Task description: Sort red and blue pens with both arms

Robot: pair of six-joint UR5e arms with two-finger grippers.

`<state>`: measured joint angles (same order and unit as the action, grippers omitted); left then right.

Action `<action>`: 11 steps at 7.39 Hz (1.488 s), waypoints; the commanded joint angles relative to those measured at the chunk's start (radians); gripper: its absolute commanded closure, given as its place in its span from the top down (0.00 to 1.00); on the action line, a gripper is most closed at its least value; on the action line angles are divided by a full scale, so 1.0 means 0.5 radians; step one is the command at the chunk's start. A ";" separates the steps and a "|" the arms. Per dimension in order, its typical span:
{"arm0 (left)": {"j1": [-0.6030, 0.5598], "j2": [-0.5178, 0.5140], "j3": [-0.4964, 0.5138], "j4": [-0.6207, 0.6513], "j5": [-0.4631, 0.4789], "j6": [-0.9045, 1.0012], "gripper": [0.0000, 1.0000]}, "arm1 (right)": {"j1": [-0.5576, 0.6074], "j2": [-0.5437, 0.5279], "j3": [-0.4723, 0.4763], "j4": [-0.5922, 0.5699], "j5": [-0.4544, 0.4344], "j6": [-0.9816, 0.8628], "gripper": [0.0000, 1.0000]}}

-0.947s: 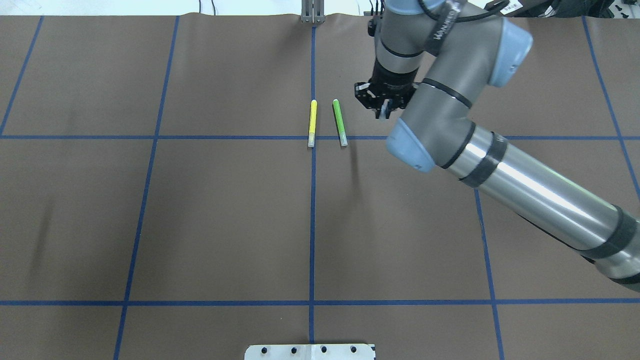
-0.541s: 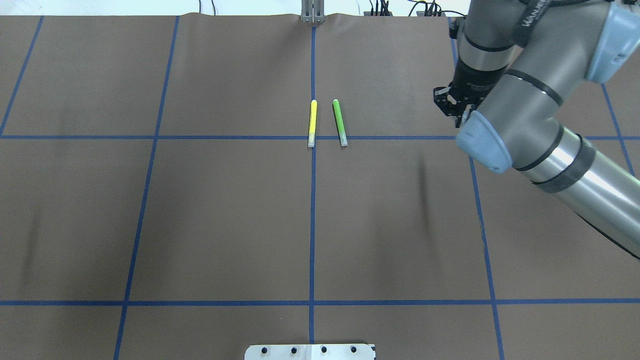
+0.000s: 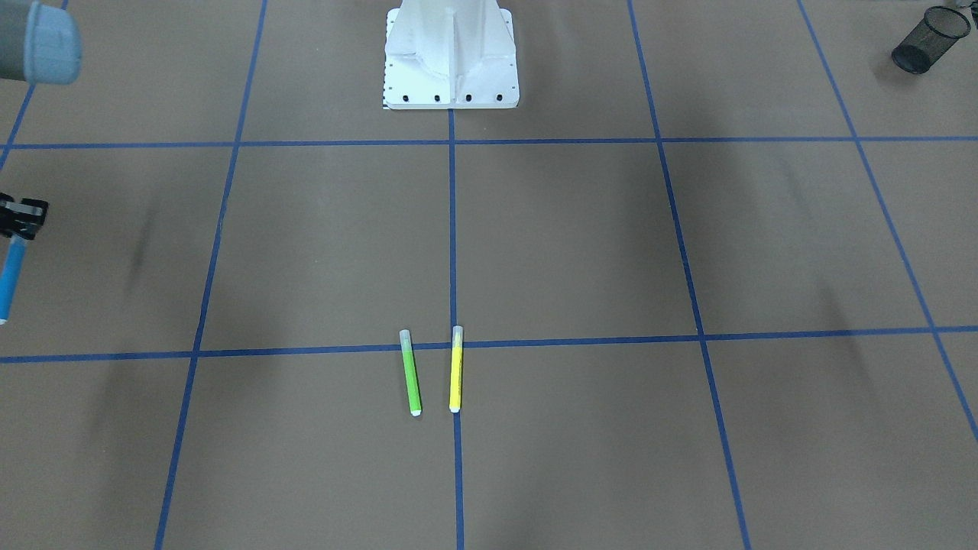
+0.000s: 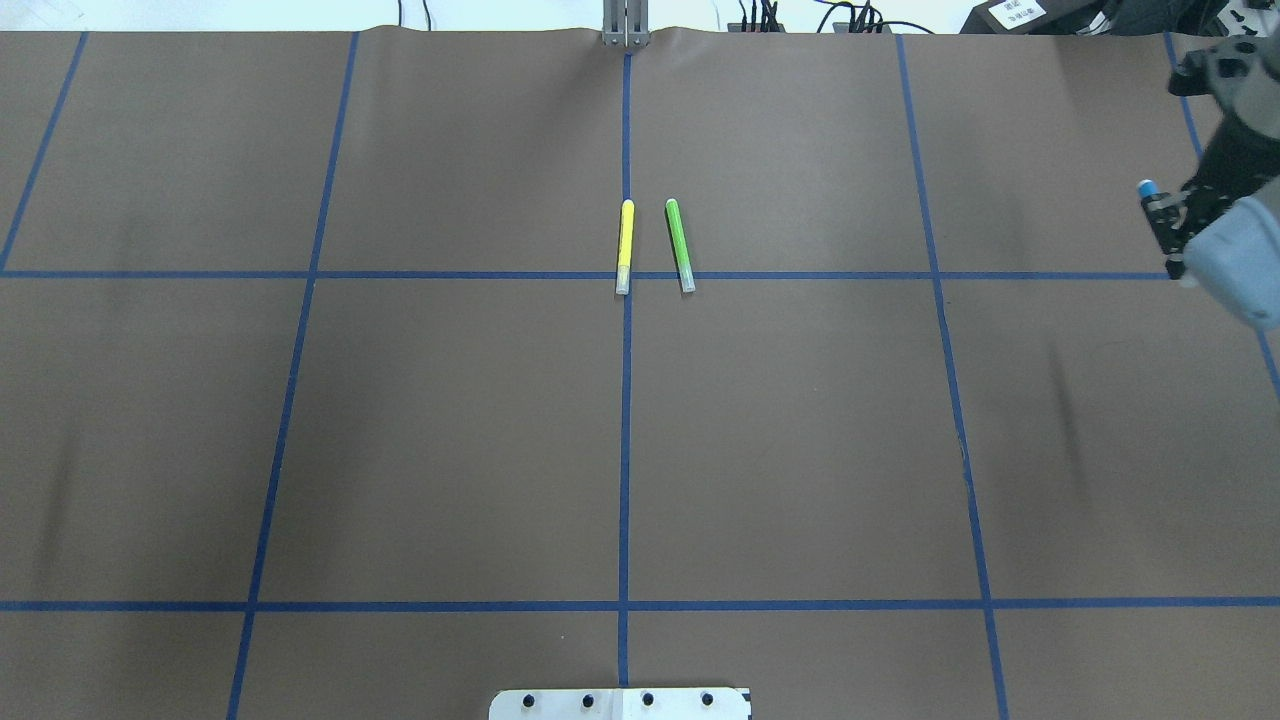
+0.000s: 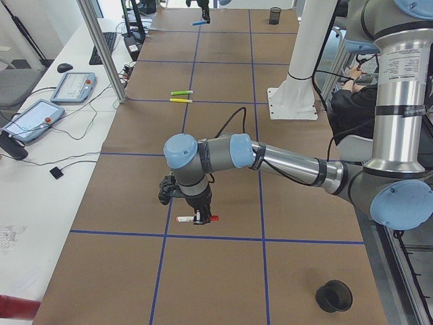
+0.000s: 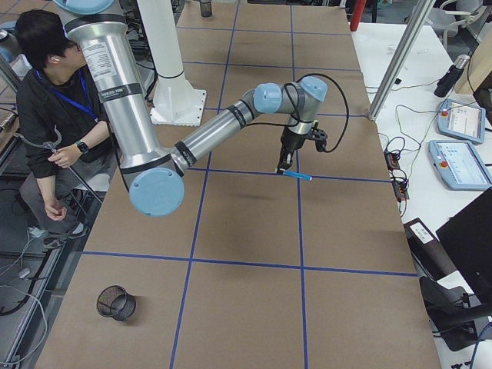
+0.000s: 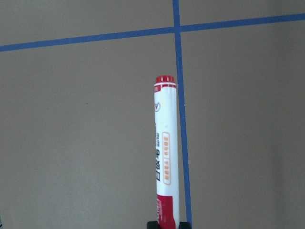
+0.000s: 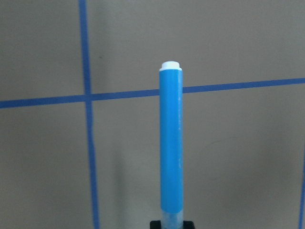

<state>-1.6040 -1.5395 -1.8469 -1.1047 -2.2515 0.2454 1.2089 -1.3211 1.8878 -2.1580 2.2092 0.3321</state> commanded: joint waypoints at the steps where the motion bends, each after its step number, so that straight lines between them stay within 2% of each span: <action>1: -0.099 0.136 -0.009 0.019 0.002 0.021 0.00 | 0.333 -0.390 0.001 0.008 0.235 -0.393 0.00; 3: -0.182 0.390 -0.085 0.043 0.002 0.031 0.00 | 0.459 -0.591 -0.002 -0.007 0.321 -0.498 0.00; 5: -0.282 0.761 -0.205 0.065 0.005 0.034 0.00 | 0.591 -0.769 0.016 -0.019 0.401 -0.599 0.00; 6: -0.347 0.851 -0.221 0.068 0.005 0.034 0.00 | 0.656 -0.873 0.023 -0.071 0.462 -0.615 0.00; 7: -0.378 0.882 -0.206 0.071 0.005 0.101 0.00 | 0.729 -0.898 0.029 -0.281 0.496 -0.679 0.00; 9: -0.418 0.870 -0.187 0.239 0.005 0.285 0.00 | 0.846 -0.871 0.035 -0.799 0.496 -1.043 0.00; 11: -0.519 0.879 -0.199 0.554 0.051 0.414 0.00 | 0.944 -0.874 0.035 -0.924 0.490 -1.094 0.00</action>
<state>-1.8327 -1.1036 -1.9437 -0.9211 -2.2432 0.4103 1.6506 -1.7576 1.9056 -2.5683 2.4551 -0.1881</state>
